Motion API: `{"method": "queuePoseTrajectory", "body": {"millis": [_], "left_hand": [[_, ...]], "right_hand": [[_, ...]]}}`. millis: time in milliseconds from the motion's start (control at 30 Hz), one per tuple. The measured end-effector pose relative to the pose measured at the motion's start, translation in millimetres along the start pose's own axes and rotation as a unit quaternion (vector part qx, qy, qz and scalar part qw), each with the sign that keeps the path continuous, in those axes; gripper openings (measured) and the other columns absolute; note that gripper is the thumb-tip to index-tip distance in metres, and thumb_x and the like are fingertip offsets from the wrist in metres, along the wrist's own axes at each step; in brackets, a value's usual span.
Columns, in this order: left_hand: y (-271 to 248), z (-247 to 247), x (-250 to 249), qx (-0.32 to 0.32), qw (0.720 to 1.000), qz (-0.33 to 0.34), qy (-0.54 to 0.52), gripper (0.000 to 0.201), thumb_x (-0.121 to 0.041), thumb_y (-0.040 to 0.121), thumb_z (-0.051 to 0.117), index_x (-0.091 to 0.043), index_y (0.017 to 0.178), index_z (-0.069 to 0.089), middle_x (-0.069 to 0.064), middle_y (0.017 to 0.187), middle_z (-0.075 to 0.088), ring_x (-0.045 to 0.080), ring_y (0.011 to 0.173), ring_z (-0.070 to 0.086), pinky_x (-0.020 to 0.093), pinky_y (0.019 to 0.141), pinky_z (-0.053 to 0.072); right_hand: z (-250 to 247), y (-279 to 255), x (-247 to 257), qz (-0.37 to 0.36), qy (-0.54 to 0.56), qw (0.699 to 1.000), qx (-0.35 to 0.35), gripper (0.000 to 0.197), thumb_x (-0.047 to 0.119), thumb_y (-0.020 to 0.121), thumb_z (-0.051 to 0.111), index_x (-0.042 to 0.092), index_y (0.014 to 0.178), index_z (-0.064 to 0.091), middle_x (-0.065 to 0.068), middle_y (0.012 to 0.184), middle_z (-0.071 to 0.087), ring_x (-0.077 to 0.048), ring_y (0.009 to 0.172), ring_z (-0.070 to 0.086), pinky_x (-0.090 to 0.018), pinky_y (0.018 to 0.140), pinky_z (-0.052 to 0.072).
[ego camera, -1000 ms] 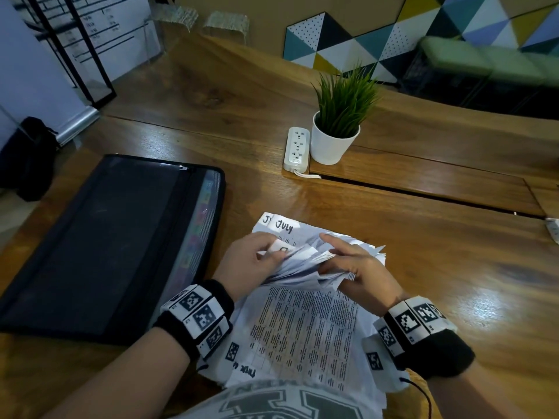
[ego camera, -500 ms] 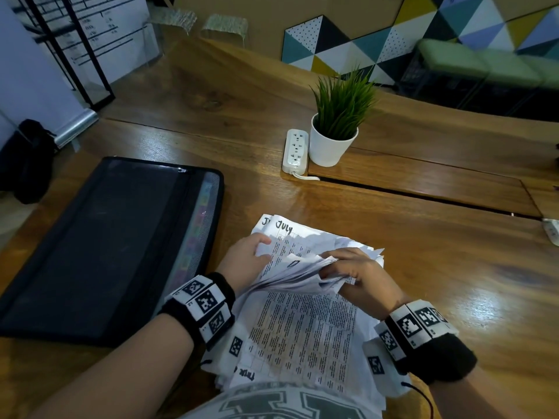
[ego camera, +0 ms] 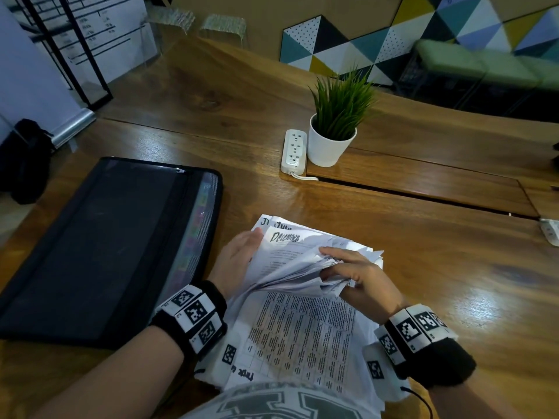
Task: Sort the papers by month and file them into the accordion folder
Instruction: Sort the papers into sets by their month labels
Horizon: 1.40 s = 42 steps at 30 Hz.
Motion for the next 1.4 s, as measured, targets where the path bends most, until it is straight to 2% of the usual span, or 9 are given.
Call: {"method": "queuePoseTrajectory", "body": {"millis": [133, 300, 400, 467, 567, 700, 800, 1067, 1400], "left_hand": [[0, 3, 9, 0.041, 0.998, -0.006, 0.046, 0.013, -0.024, 0.092, 0.057, -0.021, 0.101, 0.065, -0.004, 0.097, 0.072, 0.013, 0.093, 0.068, 0.026, 0.077, 0.054], [11, -13, 15, -0.081, 0.981, 0.027, 0.172, 0.046, -0.002, 0.087, 0.058, -0.026, 0.126, 0.049, -0.009, 0.122, 0.055, 0.008, 0.112, 0.053, 0.03, 0.097, 0.045], [11, -12, 10, -0.075, 0.976, 0.074, 0.19, 0.039, -0.016, 0.09, 0.061, -0.025, 0.127, 0.05, -0.01, 0.121, 0.051, 0.006, 0.111, 0.05, 0.027, 0.097, 0.042], [8, -1, 14, 0.019, 0.991, 0.019, 0.135, 0.028, -0.038, 0.095, 0.05, -0.027, 0.12, 0.059, -0.01, 0.12, 0.059, 0.005, 0.113, 0.054, 0.031, 0.099, 0.042], [2, 8, 24, 0.087, 0.992, -0.072, 0.052, 0.056, -0.059, 0.087, 0.047, -0.022, 0.128, 0.057, -0.003, 0.128, 0.061, 0.013, 0.122, 0.054, 0.04, 0.107, 0.038], [9, 0, 26, -0.003, 0.995, -0.054, 0.088, 0.024, -0.003, 0.093, 0.051, -0.015, 0.109, 0.064, -0.003, 0.088, 0.074, 0.017, 0.09, 0.07, 0.032, 0.081, 0.056], [11, -4, 23, -0.029, 0.995, -0.06, 0.074, 0.025, 0.004, 0.086, 0.059, -0.019, 0.097, 0.064, -0.008, 0.068, 0.073, 0.005, 0.066, 0.069, 0.017, 0.059, 0.054], [12, 1, 16, -0.02, 0.995, -0.064, 0.075, 0.032, 0.001, 0.071, 0.078, -0.011, 0.095, 0.061, 0.005, 0.074, 0.073, 0.018, 0.07, 0.07, 0.032, 0.066, 0.056], [11, -2, 5, -0.023, 0.987, 0.021, 0.158, 0.065, -0.002, 0.071, 0.077, -0.035, 0.114, 0.041, -0.009, 0.098, 0.058, 0.008, 0.079, 0.062, 0.018, 0.071, 0.048]], "right_hand": [[0, 0, 0, -0.002, 0.0, 1.0, -0.003, 0.048, 0.002, 0.06, 0.047, 0.026, 0.094, 0.073, 0.02, 0.131, 0.043, -0.007, 0.122, 0.043, -0.022, 0.095, 0.036], [-1, 0, 1, -0.002, 0.005, 1.0, -0.008, 0.057, -0.006, 0.062, 0.051, 0.038, 0.093, 0.068, 0.021, 0.133, 0.042, -0.004, 0.121, 0.042, -0.021, 0.092, 0.036], [-1, -1, 2, 0.008, 0.009, 1.0, -0.005, 0.059, -0.013, 0.064, 0.053, 0.037, 0.091, 0.069, 0.022, 0.135, 0.038, 0.002, 0.121, 0.039, -0.015, 0.093, 0.034], [-1, -1, 2, 0.006, 0.003, 1.0, -0.006, 0.058, -0.012, 0.064, 0.052, 0.036, 0.092, 0.07, 0.023, 0.133, 0.041, -0.001, 0.12, 0.041, -0.014, 0.088, 0.035], [-1, 0, 1, 0.008, 0.007, 1.0, -0.004, 0.056, -0.003, 0.059, 0.049, 0.035, 0.094, 0.07, 0.018, 0.128, 0.05, -0.009, 0.12, 0.046, -0.023, 0.088, 0.04], [-2, 0, 3, 0.012, 0.012, 1.0, 0.004, 0.063, -0.013, 0.062, 0.053, 0.041, 0.093, 0.064, 0.02, 0.124, 0.05, -0.007, 0.12, 0.044, -0.024, 0.093, 0.036], [-4, -1, 6, 0.024, 0.019, 1.0, 0.007, 0.066, -0.013, 0.065, 0.052, 0.049, 0.088, 0.06, 0.028, 0.124, 0.043, 0.0, 0.12, 0.039, -0.016, 0.088, 0.035], [-5, -6, 1, 0.006, 0.013, 1.0, -0.019, 0.057, 0.001, 0.06, 0.048, 0.039, 0.097, 0.068, 0.025, 0.122, 0.05, -0.006, 0.118, 0.047, -0.02, 0.093, 0.035], [-5, -9, 2, -0.004, 0.009, 1.0, -0.029, 0.048, 0.005, 0.06, 0.047, 0.025, 0.094, 0.073, 0.03, 0.111, 0.049, -0.004, 0.11, 0.05, -0.017, 0.089, 0.035]]}}
Point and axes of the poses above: each hand's wrist, its own y-axis towards the middle knuckle, its own z-axis out of the palm, x = y × z, the point moved 5 cm from there along y, towards the middle knuckle
